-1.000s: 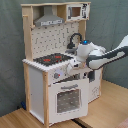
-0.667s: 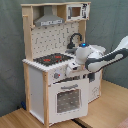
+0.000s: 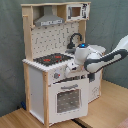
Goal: Play with the kitchen
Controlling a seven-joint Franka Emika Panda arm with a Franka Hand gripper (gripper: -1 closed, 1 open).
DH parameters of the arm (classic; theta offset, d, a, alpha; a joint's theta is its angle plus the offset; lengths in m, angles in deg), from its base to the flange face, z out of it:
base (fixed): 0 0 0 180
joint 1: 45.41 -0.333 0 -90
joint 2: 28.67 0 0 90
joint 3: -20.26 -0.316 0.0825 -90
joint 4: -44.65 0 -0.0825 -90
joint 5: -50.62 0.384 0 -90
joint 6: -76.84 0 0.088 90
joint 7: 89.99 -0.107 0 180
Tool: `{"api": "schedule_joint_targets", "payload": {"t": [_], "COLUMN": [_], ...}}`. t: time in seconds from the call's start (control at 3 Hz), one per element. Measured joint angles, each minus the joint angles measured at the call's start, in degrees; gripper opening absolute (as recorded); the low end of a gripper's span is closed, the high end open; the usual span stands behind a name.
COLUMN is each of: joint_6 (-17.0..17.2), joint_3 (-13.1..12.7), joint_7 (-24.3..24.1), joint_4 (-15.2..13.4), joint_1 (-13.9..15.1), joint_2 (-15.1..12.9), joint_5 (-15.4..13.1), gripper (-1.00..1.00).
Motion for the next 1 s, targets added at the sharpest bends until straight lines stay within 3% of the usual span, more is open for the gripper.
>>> {"api": "schedule_joint_targets", "payload": {"t": [0.33, 1.0], "joint_6": [-0.02, -3.01], "joint_3": [-1.18, -9.9], "joint_7": [0.02, -0.31], "joint_4": [1.15, 1.52], "joint_1": [1.45, 8.38], "joint_2": [0.0, 0.03], "joint_5": [0.0, 2.07], "gripper": [-1.0, -1.0]}}
